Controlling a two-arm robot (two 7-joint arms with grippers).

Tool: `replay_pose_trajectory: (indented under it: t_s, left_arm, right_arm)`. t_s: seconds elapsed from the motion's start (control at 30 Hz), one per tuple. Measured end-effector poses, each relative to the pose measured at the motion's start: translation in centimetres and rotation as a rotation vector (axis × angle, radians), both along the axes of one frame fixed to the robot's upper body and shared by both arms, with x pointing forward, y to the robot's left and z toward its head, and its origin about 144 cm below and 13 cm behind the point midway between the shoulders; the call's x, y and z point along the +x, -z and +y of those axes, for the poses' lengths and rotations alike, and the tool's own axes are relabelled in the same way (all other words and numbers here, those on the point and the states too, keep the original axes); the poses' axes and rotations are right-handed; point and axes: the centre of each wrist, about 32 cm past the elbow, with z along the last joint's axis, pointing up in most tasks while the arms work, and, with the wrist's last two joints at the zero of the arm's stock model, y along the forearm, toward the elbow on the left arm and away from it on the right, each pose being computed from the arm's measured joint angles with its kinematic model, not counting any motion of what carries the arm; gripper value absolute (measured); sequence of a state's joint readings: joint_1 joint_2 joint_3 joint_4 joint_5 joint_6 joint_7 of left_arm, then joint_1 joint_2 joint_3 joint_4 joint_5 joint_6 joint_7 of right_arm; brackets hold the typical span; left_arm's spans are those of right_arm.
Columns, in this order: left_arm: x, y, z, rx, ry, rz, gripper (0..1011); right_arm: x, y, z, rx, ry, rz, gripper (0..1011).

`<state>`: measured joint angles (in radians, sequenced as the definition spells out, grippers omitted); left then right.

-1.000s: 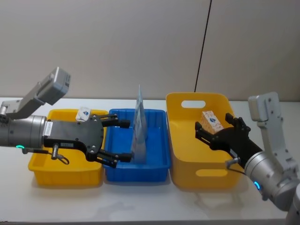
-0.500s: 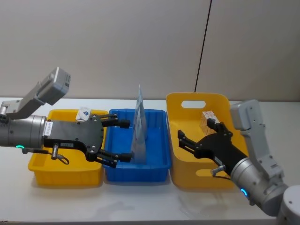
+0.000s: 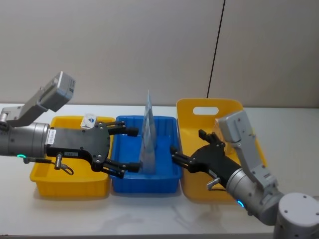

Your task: Bimanual collaborative sorting of washing and personal care products

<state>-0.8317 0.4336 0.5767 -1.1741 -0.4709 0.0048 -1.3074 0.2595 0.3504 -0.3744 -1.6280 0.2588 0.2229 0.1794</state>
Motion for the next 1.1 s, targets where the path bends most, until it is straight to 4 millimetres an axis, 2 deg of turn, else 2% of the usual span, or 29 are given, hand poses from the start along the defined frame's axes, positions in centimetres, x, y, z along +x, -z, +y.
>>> replay_pose_trajectory:
  t_s: [1.1]
  left_arm:
    - [0.0,0.0,0.0,0.000,0.000,0.000,1001]
  right_arm:
    - [3.9,3.6,3.5,-0.106,-0.032,-0.060,1004]
